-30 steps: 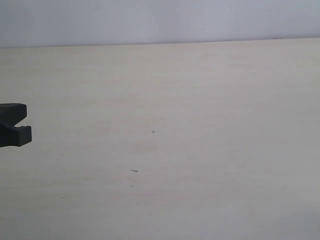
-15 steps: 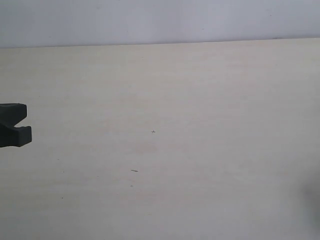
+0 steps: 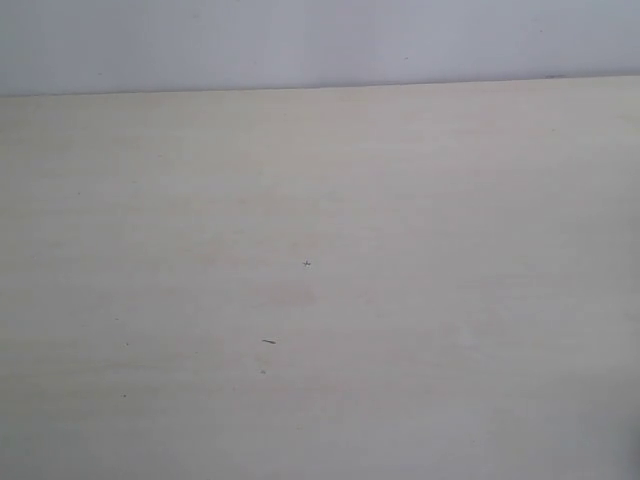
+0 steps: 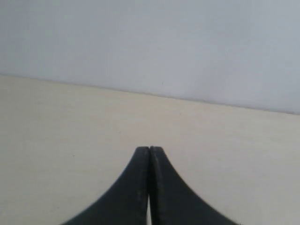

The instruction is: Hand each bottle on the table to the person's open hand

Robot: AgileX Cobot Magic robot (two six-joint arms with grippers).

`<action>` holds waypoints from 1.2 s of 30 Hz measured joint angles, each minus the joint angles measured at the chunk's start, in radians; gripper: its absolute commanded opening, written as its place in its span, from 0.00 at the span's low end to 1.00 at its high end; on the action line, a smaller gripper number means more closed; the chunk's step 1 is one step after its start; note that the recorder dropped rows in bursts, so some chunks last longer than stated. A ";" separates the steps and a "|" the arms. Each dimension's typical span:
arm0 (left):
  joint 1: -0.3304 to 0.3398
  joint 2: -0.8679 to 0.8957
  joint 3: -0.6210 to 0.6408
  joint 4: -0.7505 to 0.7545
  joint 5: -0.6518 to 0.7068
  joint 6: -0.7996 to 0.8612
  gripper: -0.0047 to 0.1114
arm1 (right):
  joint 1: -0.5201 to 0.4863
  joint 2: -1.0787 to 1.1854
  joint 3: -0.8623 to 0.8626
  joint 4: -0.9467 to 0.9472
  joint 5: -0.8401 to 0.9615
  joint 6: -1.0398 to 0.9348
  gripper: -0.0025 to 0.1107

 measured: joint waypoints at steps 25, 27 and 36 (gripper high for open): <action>0.085 -0.101 0.052 1.288 0.159 -1.357 0.04 | 0.000 0.000 0.000 0.000 0.000 0.000 0.02; 0.087 -0.101 0.084 1.385 0.157 -1.420 0.04 | 0.000 0.000 0.000 0.000 0.000 0.000 0.02; 0.087 -0.128 0.246 1.498 0.117 -1.401 0.04 | 0.000 0.000 0.000 0.000 0.000 0.000 0.02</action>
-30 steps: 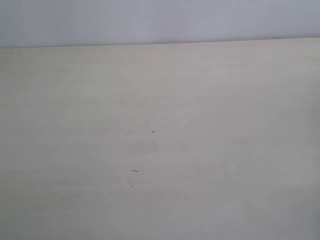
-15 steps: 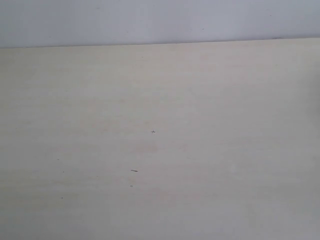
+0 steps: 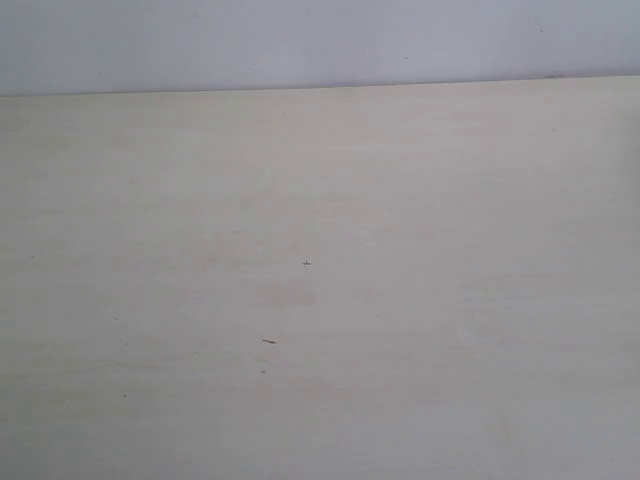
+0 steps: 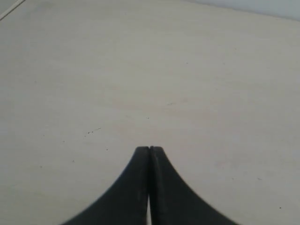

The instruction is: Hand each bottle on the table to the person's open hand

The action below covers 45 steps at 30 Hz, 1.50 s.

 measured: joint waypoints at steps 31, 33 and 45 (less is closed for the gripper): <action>0.000 -0.365 0.077 -0.026 0.036 0.032 0.04 | 0.000 0.000 0.000 0.000 0.002 0.000 0.02; 0.000 -0.365 0.077 -0.026 0.053 0.032 0.04 | 0.000 0.000 0.000 0.000 0.002 0.000 0.02; 0.000 -0.409 0.077 -0.226 0.081 0.073 0.04 | 0.000 0.000 0.000 0.000 0.004 0.000 0.02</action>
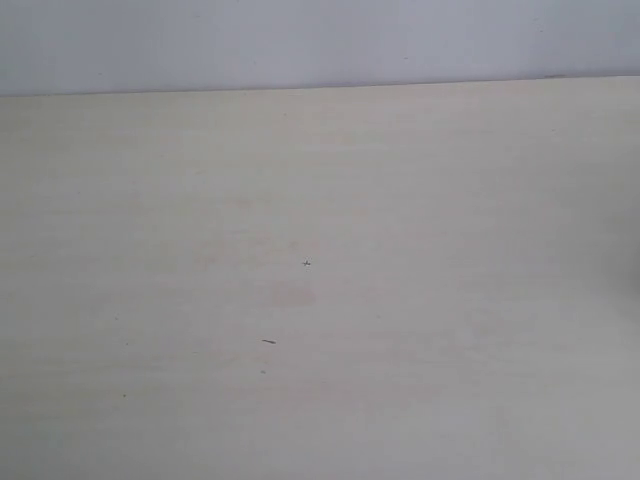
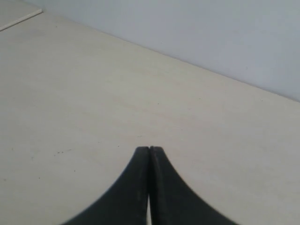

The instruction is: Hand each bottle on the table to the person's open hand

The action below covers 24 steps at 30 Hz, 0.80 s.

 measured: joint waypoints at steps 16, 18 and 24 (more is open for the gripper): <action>0.000 -0.014 0.002 -0.008 0.010 0.318 0.04 | 0.000 0.000 0.000 0.000 0.002 0.000 0.02; 0.000 -0.014 0.002 -0.008 0.010 0.318 0.04 | 0.000 0.000 0.000 0.000 0.002 0.000 0.02; 0.002 -0.014 0.002 -0.008 0.010 0.318 0.04 | 0.000 0.000 0.000 0.000 0.002 0.000 0.02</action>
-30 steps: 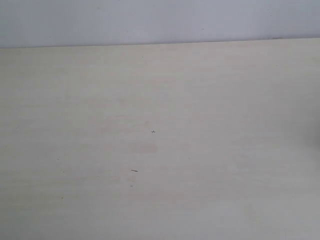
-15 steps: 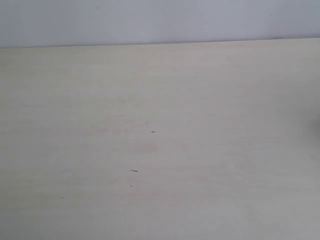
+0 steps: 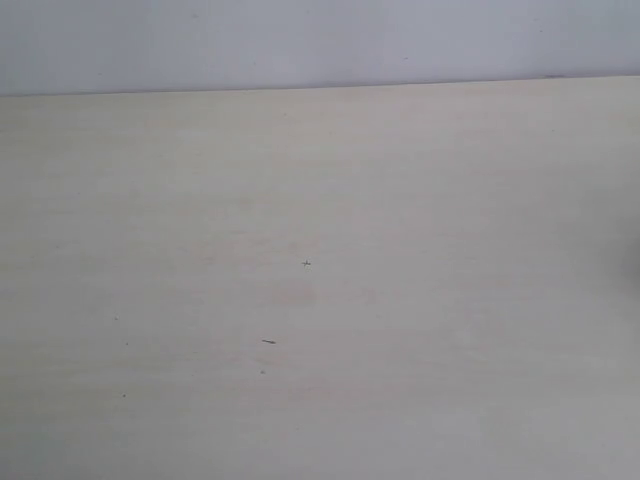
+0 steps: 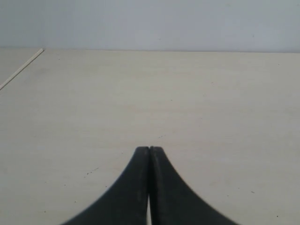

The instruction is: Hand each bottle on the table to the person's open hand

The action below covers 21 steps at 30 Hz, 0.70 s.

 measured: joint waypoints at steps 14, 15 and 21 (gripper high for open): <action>0.000 0.000 0.000 0.000 0.002 0.000 0.04 | 0.000 0.000 0.000 0.000 0.000 0.000 0.02; 0.000 0.000 0.000 0.000 0.002 0.000 0.04 | 0.000 0.000 0.000 0.000 0.000 0.000 0.02; 0.000 0.000 0.000 0.000 0.002 0.000 0.04 | 0.000 -0.020 0.000 0.000 0.002 0.000 0.02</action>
